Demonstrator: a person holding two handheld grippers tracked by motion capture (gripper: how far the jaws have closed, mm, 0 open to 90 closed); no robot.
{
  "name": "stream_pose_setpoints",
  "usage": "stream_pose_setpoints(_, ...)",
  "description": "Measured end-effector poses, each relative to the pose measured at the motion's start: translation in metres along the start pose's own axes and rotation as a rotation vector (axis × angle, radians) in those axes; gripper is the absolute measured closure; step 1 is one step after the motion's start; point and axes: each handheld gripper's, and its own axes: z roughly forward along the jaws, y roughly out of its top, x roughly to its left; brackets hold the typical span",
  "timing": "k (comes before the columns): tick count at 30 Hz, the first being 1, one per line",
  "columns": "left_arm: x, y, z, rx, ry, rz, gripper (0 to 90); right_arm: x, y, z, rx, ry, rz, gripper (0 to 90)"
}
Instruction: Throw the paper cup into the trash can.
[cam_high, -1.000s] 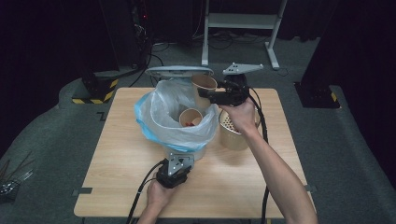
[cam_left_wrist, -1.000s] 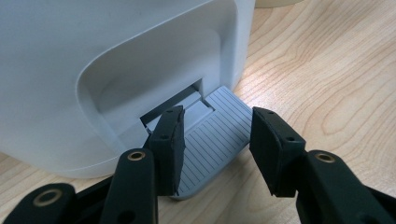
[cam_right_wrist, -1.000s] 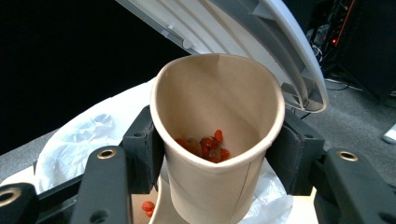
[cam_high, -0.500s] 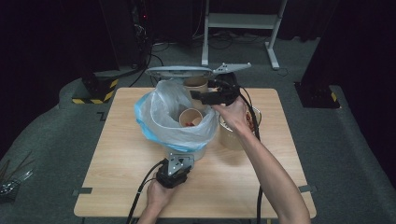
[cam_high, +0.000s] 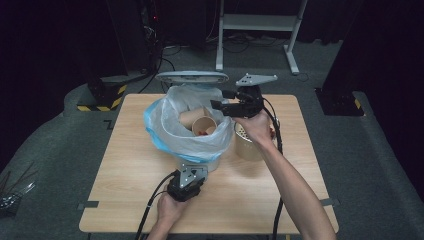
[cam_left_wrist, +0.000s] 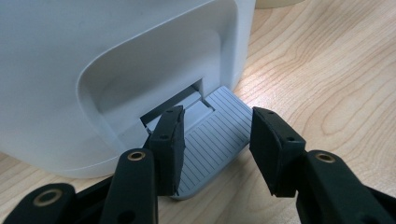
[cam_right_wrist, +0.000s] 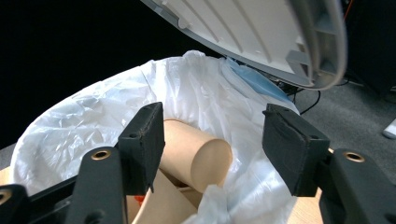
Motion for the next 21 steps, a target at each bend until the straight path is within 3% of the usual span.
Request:
stream_pose_setpoints(8, 0.0, 0.0, 0.0, 0.003, 0.0, 0.003, 55.4, -0.003, -0.008, -0.015, -0.019, 0.003, 0.002, 42.1)
stream_pose_setpoints(13, 0.0, 0.0, 0.0, 0.004, 0.001, 0.004, 55.5, -0.006, -0.016, -0.025, -0.031, 0.022, 0.032, 42.5)
stream_pose_setpoints(21, 0.0, 0.0, 0.0, 0.003, 0.0, 0.002, 55.5, -0.014, -0.029, -0.041, -0.05, 0.0, 0.068, 42.7)
